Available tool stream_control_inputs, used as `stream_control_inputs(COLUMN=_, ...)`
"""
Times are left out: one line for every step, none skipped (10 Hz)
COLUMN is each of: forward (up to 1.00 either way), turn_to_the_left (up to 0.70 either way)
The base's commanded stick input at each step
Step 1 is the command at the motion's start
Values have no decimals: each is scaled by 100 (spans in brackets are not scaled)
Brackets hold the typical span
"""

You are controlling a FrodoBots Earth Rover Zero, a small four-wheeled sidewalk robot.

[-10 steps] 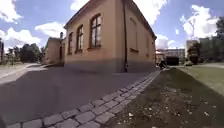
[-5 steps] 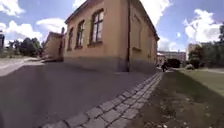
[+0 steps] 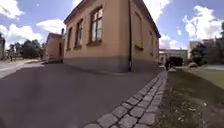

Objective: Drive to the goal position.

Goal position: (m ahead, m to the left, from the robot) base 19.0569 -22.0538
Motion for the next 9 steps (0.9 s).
stream_control_inputs(forward=85, turn_to_the_left=1)
stream_control_inputs(forward=85, turn_to_the_left=1)
stream_control_inputs(forward=85, turn_to_the_left=1)
stream_control_inputs(forward=85, turn_to_the_left=1)
stream_control_inputs(forward=85, turn_to_the_left=-17)
stream_control_inputs(forward=85, turn_to_the_left=-33)
stream_control_inputs(forward=85, turn_to_the_left=-33)
stream_control_inputs(forward=85, turn_to_the_left=-33)
stream_control_inputs(forward=85, turn_to_the_left=-33)
